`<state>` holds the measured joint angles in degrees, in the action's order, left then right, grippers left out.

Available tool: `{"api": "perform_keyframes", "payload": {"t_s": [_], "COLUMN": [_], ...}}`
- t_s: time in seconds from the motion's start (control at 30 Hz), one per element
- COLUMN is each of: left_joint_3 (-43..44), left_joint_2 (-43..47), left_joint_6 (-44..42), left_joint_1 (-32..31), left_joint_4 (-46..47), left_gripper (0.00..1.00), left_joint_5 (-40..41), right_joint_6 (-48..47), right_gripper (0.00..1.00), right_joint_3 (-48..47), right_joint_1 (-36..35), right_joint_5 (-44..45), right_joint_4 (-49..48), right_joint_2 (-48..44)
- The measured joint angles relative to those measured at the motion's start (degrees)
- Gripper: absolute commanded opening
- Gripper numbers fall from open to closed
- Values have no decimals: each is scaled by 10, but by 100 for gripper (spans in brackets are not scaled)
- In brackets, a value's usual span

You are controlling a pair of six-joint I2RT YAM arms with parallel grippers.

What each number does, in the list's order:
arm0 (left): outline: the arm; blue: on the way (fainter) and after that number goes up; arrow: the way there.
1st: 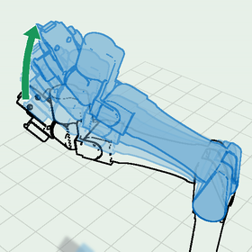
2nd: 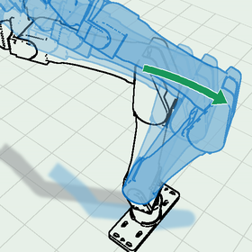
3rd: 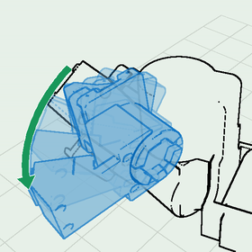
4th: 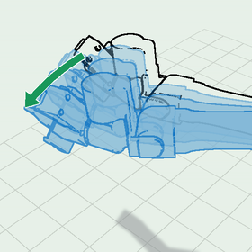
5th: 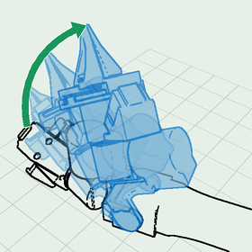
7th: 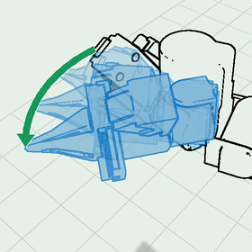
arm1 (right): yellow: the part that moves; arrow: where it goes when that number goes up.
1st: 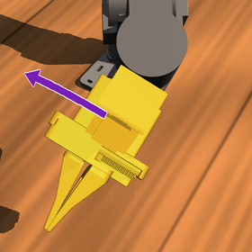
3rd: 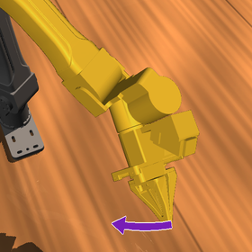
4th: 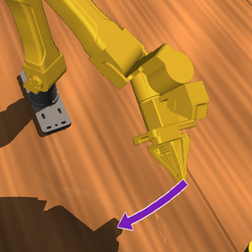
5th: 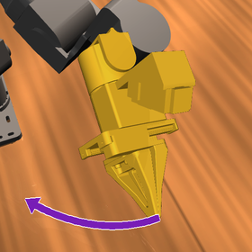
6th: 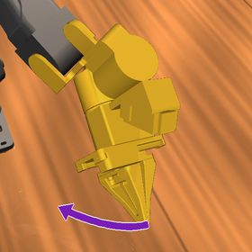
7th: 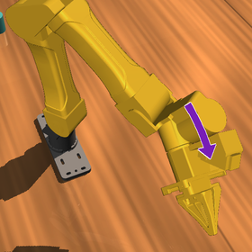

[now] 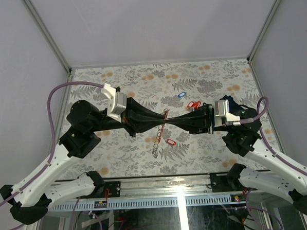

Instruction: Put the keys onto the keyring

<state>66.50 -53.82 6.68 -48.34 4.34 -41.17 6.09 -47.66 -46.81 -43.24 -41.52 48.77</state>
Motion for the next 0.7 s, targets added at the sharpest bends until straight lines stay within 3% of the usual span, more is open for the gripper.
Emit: {"api": "perform_keyframes", "payload": {"t_s": [0.13, 0.27, 0.47, 0.7], "left_joint_3": [0, 0, 7, 36], "left_joint_2": [0, 0, 2, 0], "left_joint_6": [1, 0, -7, -35], "left_joint_1": [0, 0, 0, 0], "left_joint_4": [0, 0, -22, -113], "left_gripper": [0, 0, 0, 0], "left_joint_5": [0, 0, 11, 34], "right_joint_6": [2, 4, -14, -91], "right_gripper": [1, 3, 23, 26], "right_joint_3": [-1, -1, -9, -10], "right_joint_1": [0, 0, -1, -2], "right_joint_5": [-2, -3, 0, 34], "right_joint_4": [0, 0, 34, 157], "right_joint_2": [2, 2, -3, -68]}}
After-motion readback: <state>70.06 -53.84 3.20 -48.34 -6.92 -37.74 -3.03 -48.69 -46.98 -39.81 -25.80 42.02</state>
